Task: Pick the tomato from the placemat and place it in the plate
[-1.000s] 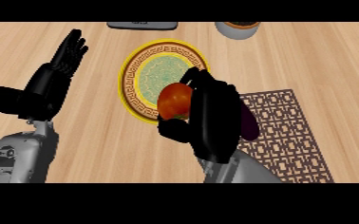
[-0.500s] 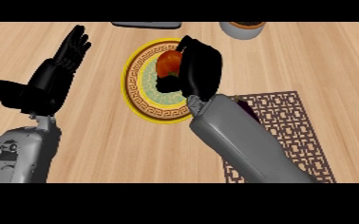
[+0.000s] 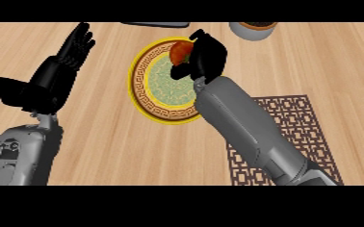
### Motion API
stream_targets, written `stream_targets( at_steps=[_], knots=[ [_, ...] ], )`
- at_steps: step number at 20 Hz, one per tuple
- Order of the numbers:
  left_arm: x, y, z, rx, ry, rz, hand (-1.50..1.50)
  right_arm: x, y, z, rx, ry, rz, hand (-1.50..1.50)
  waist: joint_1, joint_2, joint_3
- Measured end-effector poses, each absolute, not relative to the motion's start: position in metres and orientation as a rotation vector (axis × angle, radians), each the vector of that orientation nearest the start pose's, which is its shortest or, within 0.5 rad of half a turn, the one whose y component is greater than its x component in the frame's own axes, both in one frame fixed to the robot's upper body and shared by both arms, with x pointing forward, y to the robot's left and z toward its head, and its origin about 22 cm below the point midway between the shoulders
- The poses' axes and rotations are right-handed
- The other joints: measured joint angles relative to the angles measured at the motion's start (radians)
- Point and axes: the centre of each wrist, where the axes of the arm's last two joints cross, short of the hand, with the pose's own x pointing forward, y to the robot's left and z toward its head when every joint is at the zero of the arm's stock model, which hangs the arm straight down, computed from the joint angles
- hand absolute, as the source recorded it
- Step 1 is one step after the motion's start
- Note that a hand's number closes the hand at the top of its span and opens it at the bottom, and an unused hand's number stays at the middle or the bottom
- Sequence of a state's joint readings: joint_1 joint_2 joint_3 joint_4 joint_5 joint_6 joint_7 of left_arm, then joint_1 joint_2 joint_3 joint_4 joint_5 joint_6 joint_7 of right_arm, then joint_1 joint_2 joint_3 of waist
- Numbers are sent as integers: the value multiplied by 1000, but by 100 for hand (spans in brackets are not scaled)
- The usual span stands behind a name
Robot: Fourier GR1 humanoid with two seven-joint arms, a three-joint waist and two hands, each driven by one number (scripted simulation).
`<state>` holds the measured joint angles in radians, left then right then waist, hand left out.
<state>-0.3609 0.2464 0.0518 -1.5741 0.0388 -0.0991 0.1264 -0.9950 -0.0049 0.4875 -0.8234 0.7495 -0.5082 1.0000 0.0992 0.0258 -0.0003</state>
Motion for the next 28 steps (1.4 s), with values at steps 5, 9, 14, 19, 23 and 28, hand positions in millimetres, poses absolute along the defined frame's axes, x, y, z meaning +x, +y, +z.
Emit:
stream_targets(
  at_steps=[5,9,14,19,23,28],
  knots=[
    [320,247,112,44,-1789,-316,0,391,-25,94,-926,-1277,395,-150,19,8,1],
    [320,247,114,38,-1795,-318,0,396,-27,94,-891,-1363,303,-150,26,9,1],
    [322,245,116,39,-1794,-315,0,399,-28,99,-842,-1477,138,-150,21,6,2],
    [317,252,111,56,-1778,-296,0,396,-30,100,-769,-1544,-3,-150,-6,-4,1],
    [312,267,105,92,-1772,-275,0,387,-32,90,-727,-1570,-81,-150,-39,-14,1],
    [302,277,104,125,-1751,-248,0,367,-46,72,-674,-1597,-166,-150,-79,-24,1]
  ],
)
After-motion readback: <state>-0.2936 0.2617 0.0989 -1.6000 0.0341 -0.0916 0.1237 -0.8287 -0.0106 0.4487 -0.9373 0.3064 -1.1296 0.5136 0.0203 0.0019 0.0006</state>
